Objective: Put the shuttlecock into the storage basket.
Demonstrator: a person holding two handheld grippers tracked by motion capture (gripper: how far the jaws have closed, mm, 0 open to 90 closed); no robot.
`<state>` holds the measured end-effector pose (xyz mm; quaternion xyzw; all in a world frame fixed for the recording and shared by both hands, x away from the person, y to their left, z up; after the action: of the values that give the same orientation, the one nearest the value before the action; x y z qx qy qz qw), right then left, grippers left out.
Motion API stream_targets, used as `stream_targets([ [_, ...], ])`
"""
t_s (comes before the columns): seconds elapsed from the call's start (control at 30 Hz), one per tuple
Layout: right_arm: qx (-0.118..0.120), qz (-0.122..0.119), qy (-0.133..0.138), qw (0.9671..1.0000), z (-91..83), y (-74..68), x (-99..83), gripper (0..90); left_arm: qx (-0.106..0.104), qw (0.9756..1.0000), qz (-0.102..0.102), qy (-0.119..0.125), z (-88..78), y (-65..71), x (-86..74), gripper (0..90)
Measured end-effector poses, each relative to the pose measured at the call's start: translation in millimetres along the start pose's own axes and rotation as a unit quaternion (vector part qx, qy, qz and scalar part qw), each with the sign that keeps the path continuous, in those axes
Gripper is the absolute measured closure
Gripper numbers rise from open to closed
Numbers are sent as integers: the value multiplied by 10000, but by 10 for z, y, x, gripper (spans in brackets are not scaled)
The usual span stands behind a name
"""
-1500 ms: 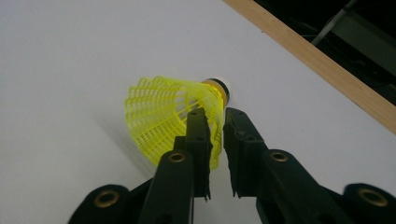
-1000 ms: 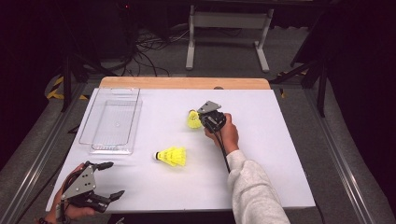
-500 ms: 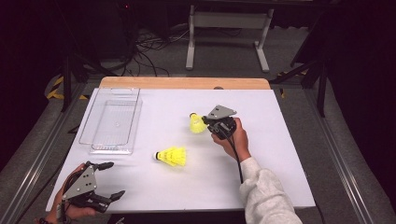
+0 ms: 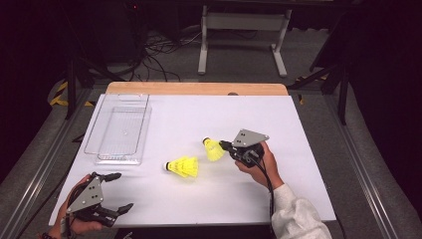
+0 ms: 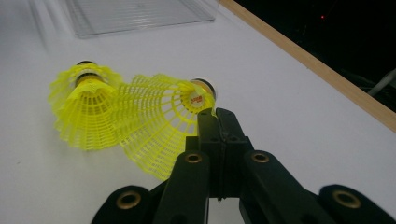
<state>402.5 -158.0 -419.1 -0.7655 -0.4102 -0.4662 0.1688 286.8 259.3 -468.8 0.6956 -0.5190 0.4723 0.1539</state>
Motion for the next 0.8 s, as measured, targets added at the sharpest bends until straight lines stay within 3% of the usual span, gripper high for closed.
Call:
stream_targets([
  [0.4, 403, -178, -13, 9990, -213, -163, -162, 900, -2, 10000, 11, 0, 0, 6, 4, 58],
  [0.8, 798, -346, -144, 9961, -125, -341, -231, 900, -1, 10000, 11, 4, -2, 4, 5, 58],
])
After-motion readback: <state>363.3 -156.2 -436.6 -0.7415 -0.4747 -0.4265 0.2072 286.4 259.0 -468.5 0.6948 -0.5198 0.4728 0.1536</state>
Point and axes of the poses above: each handheld gripper's, and its own axes: z roughly forward along the jaws, x roughly out of its top, y roughly to its right, the point moved 2 cm from there along z, roughly forward along the jaws, and after that the axes turned 7 degrees about z, right-handed, at the moved point
